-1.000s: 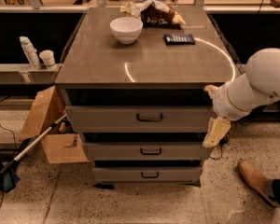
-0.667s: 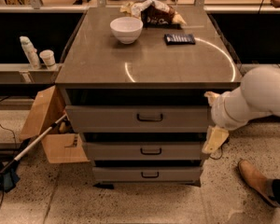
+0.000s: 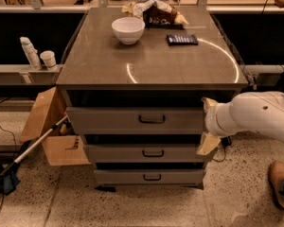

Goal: Open top drawer

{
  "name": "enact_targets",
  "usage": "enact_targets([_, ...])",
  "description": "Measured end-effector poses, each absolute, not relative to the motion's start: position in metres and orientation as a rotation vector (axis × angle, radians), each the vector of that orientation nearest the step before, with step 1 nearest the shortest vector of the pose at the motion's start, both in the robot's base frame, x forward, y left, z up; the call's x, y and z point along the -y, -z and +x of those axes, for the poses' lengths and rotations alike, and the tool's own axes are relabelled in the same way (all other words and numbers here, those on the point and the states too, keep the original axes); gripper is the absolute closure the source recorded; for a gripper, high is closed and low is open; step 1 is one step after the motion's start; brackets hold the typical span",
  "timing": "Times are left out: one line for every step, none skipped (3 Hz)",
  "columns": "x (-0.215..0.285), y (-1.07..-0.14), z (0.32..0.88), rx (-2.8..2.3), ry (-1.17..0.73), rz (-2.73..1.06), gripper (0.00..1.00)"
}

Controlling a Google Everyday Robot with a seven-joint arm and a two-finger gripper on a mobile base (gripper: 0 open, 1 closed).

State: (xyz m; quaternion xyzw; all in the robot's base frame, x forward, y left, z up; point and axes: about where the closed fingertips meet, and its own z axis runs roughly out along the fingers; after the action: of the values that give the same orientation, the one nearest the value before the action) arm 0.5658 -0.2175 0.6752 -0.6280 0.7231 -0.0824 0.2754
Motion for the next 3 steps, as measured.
enact_targets([0.217,-0.666,0.587,-1.904,0.197,-1.694,0.0])
enact_targets([0.211,-0.659,0.603,-1.811,0.088,-1.768,0.0])
enact_targets([0.211,-0.659,0.603,-1.811,0.088,-1.768,0.0])
